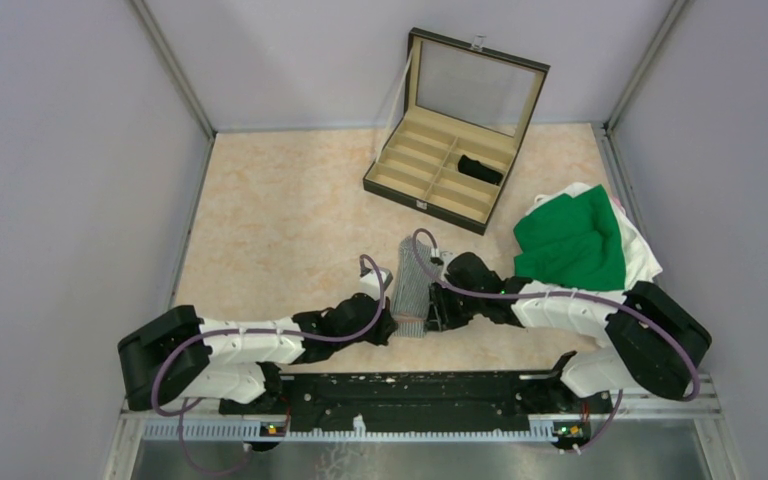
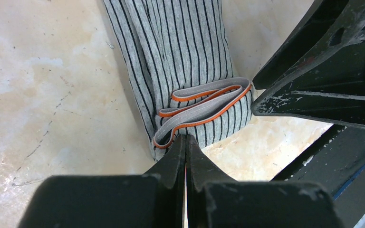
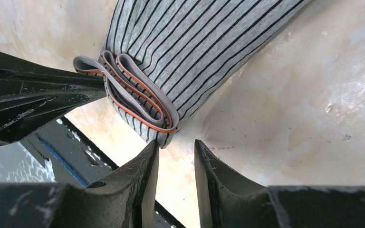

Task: Roll the underwear
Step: Roll the underwear to the center of the board.

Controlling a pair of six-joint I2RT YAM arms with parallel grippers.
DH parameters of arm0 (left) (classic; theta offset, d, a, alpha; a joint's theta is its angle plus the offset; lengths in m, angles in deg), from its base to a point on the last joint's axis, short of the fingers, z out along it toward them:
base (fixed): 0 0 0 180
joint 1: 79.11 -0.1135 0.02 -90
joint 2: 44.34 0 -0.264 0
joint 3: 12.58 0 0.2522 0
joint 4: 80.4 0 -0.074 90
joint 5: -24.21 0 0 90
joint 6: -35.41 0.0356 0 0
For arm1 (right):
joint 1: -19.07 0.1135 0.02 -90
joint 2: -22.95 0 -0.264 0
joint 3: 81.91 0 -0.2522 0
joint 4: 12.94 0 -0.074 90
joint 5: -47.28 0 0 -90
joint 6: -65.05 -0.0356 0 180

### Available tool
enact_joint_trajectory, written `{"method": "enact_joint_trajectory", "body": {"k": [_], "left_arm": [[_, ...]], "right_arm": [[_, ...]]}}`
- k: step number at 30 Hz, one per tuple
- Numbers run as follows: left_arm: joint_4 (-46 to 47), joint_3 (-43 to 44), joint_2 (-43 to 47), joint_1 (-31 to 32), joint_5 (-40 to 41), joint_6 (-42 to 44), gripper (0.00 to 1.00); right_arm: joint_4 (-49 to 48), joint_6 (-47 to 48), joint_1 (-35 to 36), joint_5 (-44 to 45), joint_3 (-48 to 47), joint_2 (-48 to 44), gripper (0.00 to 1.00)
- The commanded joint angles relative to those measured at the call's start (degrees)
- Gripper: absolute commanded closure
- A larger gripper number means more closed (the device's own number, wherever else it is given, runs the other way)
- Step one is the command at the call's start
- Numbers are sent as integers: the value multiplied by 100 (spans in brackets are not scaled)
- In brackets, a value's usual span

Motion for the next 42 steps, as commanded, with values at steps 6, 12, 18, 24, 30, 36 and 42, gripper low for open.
{"method": "enact_joint_trajectory", "body": {"k": [6, 12, 18, 24, 30, 36, 42], "left_arm": [[-437, -39, -234, -40, 63, 62, 100], [-504, 50, -327, -64, 30, 29, 100], [-609, 143, -419, -157, -109, -44, 100], [-630, 168, -424, -206, -209, -75, 100], [-647, 165, -392, -240, -244, -64, 100], [-691, 184, -381, -262, -272, -32, 100], [-700, 214, -420, -276, -302, -39, 100]], "right_arm": [[12, 322, -59, 376, 37, -558, 69], [-987, 1128, -51, 268, 586, -1669, 69], [-3034, 3022, 539, 757, 1601, -2812, 69], [-3073, 3474, 769, 799, 1399, -2512, 90], [-3359, 2506, 907, 534, 1114, -1588, 99], [-3560, 1960, 1092, 669, 1014, -905, 100], [-3251, 1568, 1089, 675, 847, -554, 100]]}}
